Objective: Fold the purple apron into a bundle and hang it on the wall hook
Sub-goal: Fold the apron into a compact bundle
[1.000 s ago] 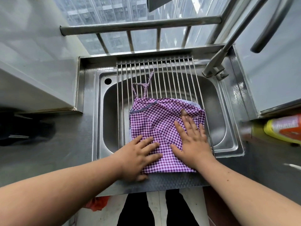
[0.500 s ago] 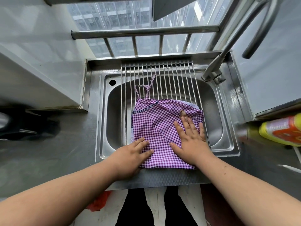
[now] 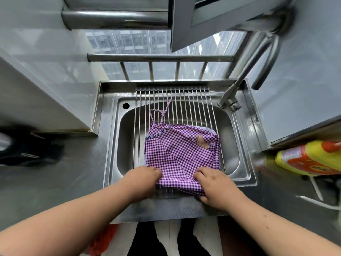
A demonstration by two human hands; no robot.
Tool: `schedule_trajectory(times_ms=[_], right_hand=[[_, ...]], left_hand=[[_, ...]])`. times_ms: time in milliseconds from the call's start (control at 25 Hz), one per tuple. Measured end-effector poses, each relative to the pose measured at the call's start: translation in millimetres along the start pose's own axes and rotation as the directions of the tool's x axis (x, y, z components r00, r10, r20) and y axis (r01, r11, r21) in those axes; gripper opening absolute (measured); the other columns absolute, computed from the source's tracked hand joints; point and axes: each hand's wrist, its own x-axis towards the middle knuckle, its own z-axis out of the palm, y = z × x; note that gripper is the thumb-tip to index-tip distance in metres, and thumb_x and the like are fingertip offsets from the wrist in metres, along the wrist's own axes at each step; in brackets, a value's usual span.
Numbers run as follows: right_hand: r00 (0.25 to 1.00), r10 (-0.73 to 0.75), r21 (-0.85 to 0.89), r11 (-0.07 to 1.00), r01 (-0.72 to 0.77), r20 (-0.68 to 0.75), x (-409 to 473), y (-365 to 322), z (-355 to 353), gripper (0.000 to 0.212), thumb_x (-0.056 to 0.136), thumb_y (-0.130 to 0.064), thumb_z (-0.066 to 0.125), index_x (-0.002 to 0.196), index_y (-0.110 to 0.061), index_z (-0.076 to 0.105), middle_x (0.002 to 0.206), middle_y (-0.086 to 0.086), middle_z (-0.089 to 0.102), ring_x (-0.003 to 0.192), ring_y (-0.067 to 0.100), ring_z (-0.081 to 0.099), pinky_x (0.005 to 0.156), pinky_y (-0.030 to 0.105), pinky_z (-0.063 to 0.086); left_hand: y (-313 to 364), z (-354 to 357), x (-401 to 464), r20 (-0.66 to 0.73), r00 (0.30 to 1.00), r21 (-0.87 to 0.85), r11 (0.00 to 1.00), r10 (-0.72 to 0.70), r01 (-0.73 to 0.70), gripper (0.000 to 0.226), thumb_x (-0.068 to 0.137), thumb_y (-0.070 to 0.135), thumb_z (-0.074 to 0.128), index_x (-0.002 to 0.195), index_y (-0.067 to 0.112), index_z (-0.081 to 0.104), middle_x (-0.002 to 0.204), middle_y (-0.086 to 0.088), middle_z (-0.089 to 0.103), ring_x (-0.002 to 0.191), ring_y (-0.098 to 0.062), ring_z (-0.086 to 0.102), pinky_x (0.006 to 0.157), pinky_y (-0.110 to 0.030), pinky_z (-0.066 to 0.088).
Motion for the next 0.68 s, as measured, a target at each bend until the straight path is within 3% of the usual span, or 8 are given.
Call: schedule_trajectory(times_ms=[80, 200, 360, 520, 600, 680], right_hand=[[0.997, 0.082, 0.045, 0.996, -0.082, 0.006, -1, 1, -11, 0.046, 0.083, -0.044, 0.066, 0.125, -0.027, 0.057, 0.126, -0.003, 0.059, 0.118, 0.023, 0.06, 0.101, 0.04, 0.051], [0.982, 0.186, 0.227, 0.958, -0.174, -0.033, -7, -1, -30, 0.036, 0.087, -0.043, 0.061, 0.121, -0.032, 0.057, 0.118, -0.007, 0.066, 0.113, 0.023, 0.066, 0.089, 0.039, 0.052], [0.908, 0.419, 0.574, 0.745, -0.341, -0.003, -9, 11, -58, 0.037, 0.083, -0.048, 0.071, 0.116, -0.04, 0.057, 0.099, -0.015, 0.071, 0.091, 0.011, 0.069, 0.074, 0.031, 0.05], [0.911, 0.412, 0.719, 0.632, -0.289, 0.003, 3, 22, -71, 0.024, 0.092, -0.049, 0.071, 0.107, -0.034, 0.061, 0.1, -0.018, 0.069, 0.094, 0.009, 0.068, 0.081, 0.033, 0.055], [0.912, 0.409, 0.755, 0.603, -0.257, -0.016, 12, 19, -78, 0.023, 0.1, -0.046, 0.062, 0.116, -0.031, 0.057, 0.105, -0.016, 0.065, 0.099, 0.013, 0.065, 0.083, 0.036, 0.055], [0.906, 0.423, 0.76, 0.591, -0.271, -0.006, 25, 16, -90, 0.024, 0.106, -0.043, 0.053, 0.122, -0.025, 0.053, 0.105, -0.013, 0.061, 0.096, 0.011, 0.061, 0.073, 0.029, 0.051]], left_hand=[[-4, -13, -2, -0.01, 0.996, -0.142, 0.986, -0.092, 0.09, 0.007, 0.096, 0.023, 0.05, 0.099, 0.026, 0.056, 0.109, 0.004, 0.069, 0.094, -0.018, 0.064, 0.082, -0.033, 0.055], [-10, -25, -7, -0.024, 0.981, -0.41, 0.897, -0.192, 0.166, 0.011, 0.095, 0.021, 0.05, 0.092, 0.026, 0.06, 0.093, 0.006, 0.068, 0.086, -0.016, 0.064, 0.074, -0.033, 0.052], [-28, -33, -17, -0.031, 0.948, -0.739, 0.646, -0.315, 0.191, 0.014, 0.101, 0.024, 0.057, 0.098, 0.02, 0.07, 0.096, 0.001, 0.076, 0.093, -0.021, 0.072, 0.085, -0.038, 0.056], [-24, -49, -22, -0.041, 0.917, -0.88, 0.449, -0.398, 0.156, 0.022, 0.11, 0.038, 0.046, 0.124, 0.028, 0.059, 0.115, 0.009, 0.068, 0.105, -0.008, 0.064, 0.079, -0.024, 0.047], [-24, -56, -18, -0.042, 0.897, -0.895, 0.417, -0.44, 0.162, 0.034, 0.112, 0.044, 0.037, 0.136, 0.026, 0.053, 0.122, 0.003, 0.065, 0.112, -0.016, 0.062, 0.083, -0.029, 0.045], [-31, -61, -13, -0.023, 0.911, -0.902, 0.401, -0.411, 0.158, 0.044, 0.11, 0.05, 0.037, 0.143, 0.023, 0.045, 0.129, 0.0, 0.06, 0.116, -0.019, 0.059, 0.086, -0.03, 0.045]])
